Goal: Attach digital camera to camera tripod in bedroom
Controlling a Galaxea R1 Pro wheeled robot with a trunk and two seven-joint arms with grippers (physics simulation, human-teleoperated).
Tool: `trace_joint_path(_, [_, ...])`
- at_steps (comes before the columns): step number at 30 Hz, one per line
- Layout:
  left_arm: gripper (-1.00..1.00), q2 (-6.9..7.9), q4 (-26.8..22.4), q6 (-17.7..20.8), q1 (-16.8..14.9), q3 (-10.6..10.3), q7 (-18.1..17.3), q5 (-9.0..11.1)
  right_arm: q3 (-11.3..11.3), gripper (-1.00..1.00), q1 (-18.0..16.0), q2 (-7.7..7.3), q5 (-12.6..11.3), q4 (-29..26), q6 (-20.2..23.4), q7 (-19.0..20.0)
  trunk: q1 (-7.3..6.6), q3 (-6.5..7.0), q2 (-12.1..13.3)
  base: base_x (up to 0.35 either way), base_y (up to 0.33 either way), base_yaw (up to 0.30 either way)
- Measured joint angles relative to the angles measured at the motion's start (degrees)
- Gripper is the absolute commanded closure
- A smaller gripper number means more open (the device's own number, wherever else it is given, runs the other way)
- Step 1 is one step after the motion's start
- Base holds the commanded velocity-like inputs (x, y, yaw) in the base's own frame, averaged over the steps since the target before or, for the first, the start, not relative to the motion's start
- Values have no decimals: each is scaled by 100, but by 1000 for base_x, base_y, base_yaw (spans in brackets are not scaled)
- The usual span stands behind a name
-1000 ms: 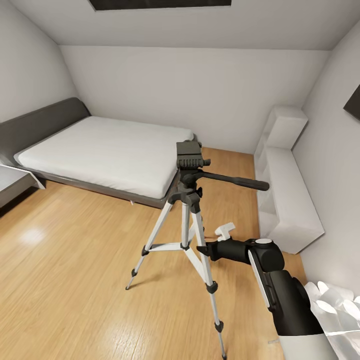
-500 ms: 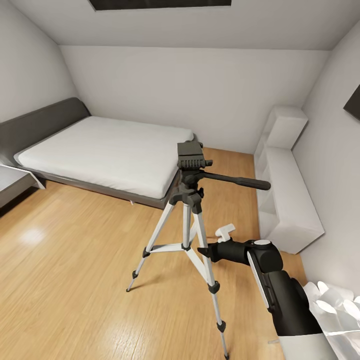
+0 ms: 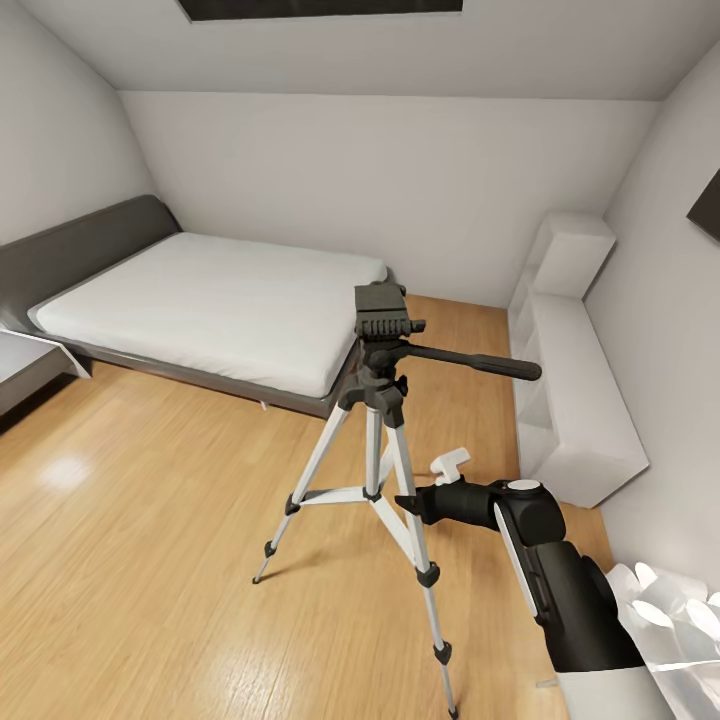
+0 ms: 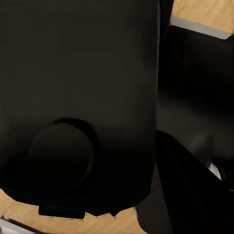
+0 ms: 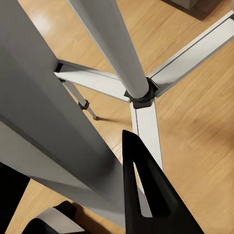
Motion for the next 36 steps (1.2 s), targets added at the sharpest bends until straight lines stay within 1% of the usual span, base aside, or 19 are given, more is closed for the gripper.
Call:
trace_joint_path(10, [100,319,-315,275,-1,-1,40,-49,-4,100,-2,-5,-4,0,2,5,0,0,0,0,0,0])
trace_joint_path(13, [100,415,-408,362,-1,18,146,-51,-5,100,-1,-6,-6,1,1,5,0,0,0,0,0,0])
trace_joint_path(21, [100,674,-661,610,-2,270,429,-42,-7,100,-3,-10,-6,1,2,12,0,0,0,0,0,0])
trace_joint_path(22, [100,914,-1550,2379,-3,1028,1493,-58,-4,100,-4,-9,14,-7,13,21,0,1,0,0,0,0])
trace_joint_path(23, [100,1596,-2443,4023,-2,1168,1796,73,-3,100,-5,-10,12,-7,15,20,0,1,1,0,0,0])
trace_joint_path(24, [100,2198,-3206,4576,-21,1359,2007,-194,-4,100,-4,-11,12,-8,18,19,-1,1,0,0,0,0])
trace_joint_path(25, [100,2487,-4211,4749,-31,1427,2086,-198,-4,100,-4,-11,11,-8,17,19,-1,2,0,0,0,0])
trace_joint_path(26, [100,2390,-5533,5016,-67,1525,2199,-216,-4,100,-3,-12,10,-10,18,20,-1,2,0,0,0,0])
trace_joint_path(27, [100,1980,-7024,5073,-98,1545,2241,55,-2,100,-3,-12,12,-17,22,20,0,1,1,0,0,0])
trace_joint_path(28, [100,1876,-8161,5216,-209,1584,2305,123,-1,100,-2,-12,14,-13,20,21,0,2,0,0,0,0])
trace_joint_path(29, [100,1966,-8624,5332,-286,1627,2332,-143,-4,100,-3,-10,14,-9,24,20,-1,3,-1,0,0,0])
trace_joint_path(30, [100,1969,-8243,5405,-432,1653,2364,-66,-3,100,-2,-8,21,-23,41,21,-1,3,-1,0,0,0])
trace_joint_path(31, [100,1971,-7736,5463,-507,1668,2381,-135,-1,100,-2,-7,29,-43,58,22,0,1,2,0,0,0])
trace_joint_path(32, [100,1971,-7771,5505,-650,1680,2395,-112,-1,100,-1,-6,29,-42,61,22,0,2,1,0,0,0])
trace_joint_path(33, [100,1971,-7819,5517,-725,1686,2399,-54,-2,100,-2,-6,28,-36,58,21,-1,2,0,0,0,0])
trace_joint_path(36, [100,1970,-7824,5587,-1023,1700,2406,-65,-2,100,-2,-5,31,-44,68,21,-1,2,0,0,0,0])
